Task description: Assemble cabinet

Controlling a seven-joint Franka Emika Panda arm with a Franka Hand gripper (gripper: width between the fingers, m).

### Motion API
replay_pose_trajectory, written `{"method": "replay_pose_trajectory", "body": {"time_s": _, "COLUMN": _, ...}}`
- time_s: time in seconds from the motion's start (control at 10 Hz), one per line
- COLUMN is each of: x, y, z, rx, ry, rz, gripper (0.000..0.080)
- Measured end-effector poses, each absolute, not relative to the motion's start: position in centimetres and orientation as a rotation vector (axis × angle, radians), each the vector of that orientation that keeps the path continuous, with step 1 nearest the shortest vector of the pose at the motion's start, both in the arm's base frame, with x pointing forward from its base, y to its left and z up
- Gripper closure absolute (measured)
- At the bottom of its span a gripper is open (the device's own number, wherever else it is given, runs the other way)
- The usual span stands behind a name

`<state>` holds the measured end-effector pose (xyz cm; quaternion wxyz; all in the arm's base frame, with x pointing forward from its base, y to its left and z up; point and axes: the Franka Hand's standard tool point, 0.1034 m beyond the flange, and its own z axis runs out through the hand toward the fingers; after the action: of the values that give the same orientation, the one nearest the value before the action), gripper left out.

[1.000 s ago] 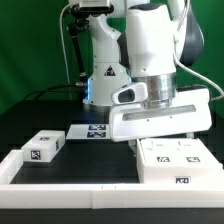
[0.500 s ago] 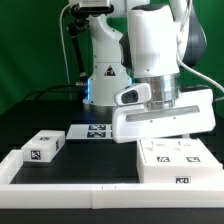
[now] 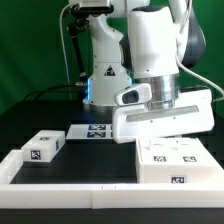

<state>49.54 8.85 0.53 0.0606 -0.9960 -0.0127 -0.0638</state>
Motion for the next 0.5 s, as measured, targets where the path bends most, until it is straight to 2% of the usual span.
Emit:
{"method": "replay_pose_trajectory", "body": {"time_s": 0.2, "x": 49.5, "y": 8.9, "z": 0.5, "rx": -3.014, "ry": -0.052, "rz": -0.194, "gripper": 0.0604}}
{"method": "replay_pose_trajectory", "body": {"time_s": 0.3, "x": 49.5, "y": 8.9, "z": 0.5, "rx": -3.014, "ry": -0.055, "rz": -0.194, "gripper": 0.0723}}
{"method": "replay_pose_trajectory", "body": {"time_s": 0.4, "x": 49.5, "y": 8.8, "z": 0.7, "rx": -3.015, "ry": -0.059, "rz": -0.192, "gripper": 0.0723}}
{"method": "replay_pose_trajectory", "body": {"time_s": 0.5, "x": 49.7, "y": 8.8, "z": 1.6, "rx": -3.018, "ry": -0.069, "rz": -0.187, "gripper": 0.0781}}
